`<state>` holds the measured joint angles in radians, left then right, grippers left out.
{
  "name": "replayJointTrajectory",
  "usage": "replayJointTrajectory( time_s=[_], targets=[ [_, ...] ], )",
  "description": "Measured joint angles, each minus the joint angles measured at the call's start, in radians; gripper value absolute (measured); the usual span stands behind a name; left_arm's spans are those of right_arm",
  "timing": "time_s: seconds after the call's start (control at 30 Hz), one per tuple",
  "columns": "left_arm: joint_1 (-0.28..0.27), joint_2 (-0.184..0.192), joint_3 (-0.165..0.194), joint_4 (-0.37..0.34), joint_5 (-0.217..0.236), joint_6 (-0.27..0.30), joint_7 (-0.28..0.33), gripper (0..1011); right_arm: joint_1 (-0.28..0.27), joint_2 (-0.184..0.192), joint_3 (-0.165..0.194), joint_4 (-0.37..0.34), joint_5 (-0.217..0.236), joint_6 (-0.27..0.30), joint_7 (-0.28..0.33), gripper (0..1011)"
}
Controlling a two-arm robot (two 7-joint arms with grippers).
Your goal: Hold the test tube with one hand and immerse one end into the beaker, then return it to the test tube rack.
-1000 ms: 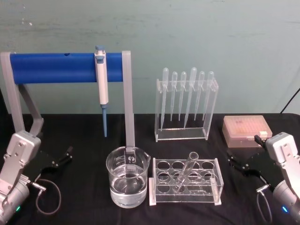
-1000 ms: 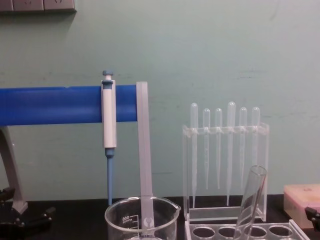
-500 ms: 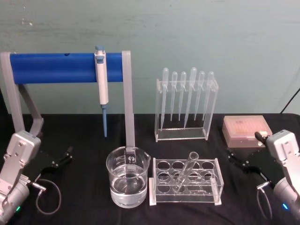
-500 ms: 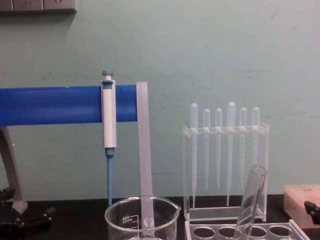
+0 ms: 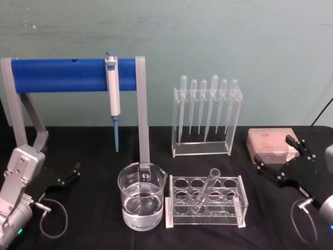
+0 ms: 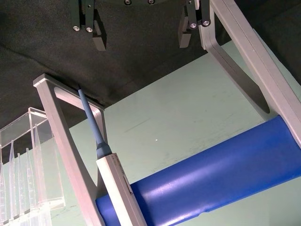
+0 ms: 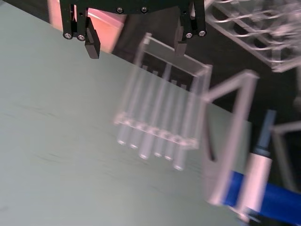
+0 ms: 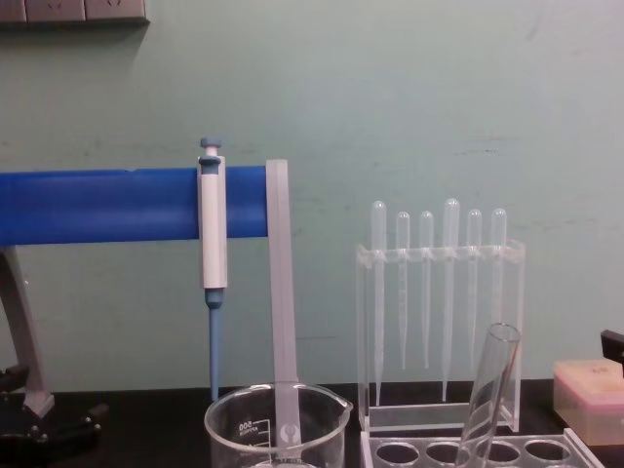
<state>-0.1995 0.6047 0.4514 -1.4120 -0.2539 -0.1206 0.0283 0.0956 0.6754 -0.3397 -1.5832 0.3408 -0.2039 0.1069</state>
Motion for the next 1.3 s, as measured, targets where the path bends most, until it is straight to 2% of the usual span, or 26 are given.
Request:
replayJointTrajectory(
  time_s=[0.1, 0.23, 0.33, 0.43, 0.47, 0.57, 0.63, 0.77, 1.0, 1.07, 1.3],
  targets=[
    [0.000, 0.000, 0.000, 0.000, 0.000, 0.000, 0.000, 1000, -0.027, 0.022, 0.011, -0.020, 0.035, -0.024, 0.055, 1003],
    [0.000, 0.000, 0.000, 0.000, 0.000, 0.000, 0.000, 1000, -0.069, 0.078, 0.017, -0.046, 0.095, -0.075, 0.197, 1003],
    [0.000, 0.000, 0.000, 0.000, 0.000, 0.000, 0.000, 1000, -0.086, 0.109, 0.013, -0.051, 0.118, -0.104, 0.287, 1003],
    [0.000, 0.000, 0.000, 0.000, 0.000, 0.000, 0.000, 1000, -0.090, 0.126, 0.006, -0.051, 0.131, -0.123, 0.346, 1003],
    [0.000, 0.000, 0.000, 0.000, 0.000, 0.000, 0.000, 1000, -0.089, 0.134, -0.001, -0.049, 0.137, -0.135, 0.388, 1003],
    [0.000, 0.000, 0.000, 0.000, 0.000, 0.000, 0.000, 1000, -0.072, 0.138, -0.019, -0.039, 0.142, -0.155, 0.465, 1003],
    [0.000, 0.000, 0.000, 0.000, 0.000, 0.000, 0.000, 1000, -0.058, 0.134, -0.028, -0.031, 0.142, -0.161, 0.495, 1003],
    [0.000, 0.000, 0.000, 0.000, 0.000, 0.000, 0.000, 1000, -0.007, 0.099, -0.053, -0.007, 0.139, -0.169, 0.558, 1003],
    [0.000, 0.000, 0.000, 0.000, 0.000, 0.000, 0.000, 1000, 0.063, 0.032, -0.073, 0.052, 0.143, -0.167, 0.610, 1003],
    [0.000, 0.000, 0.000, 0.000, 0.000, 0.000, 0.000, 1000, 0.096, 0.002, -0.081, 0.083, 0.144, -0.161, 0.630, 1003],
    [0.000, 0.000, 0.000, 0.000, 0.000, 0.000, 0.000, 1000, 0.141, -0.046, -0.092, 0.133, 0.139, -0.149, 0.661, 1003]
  ],
)
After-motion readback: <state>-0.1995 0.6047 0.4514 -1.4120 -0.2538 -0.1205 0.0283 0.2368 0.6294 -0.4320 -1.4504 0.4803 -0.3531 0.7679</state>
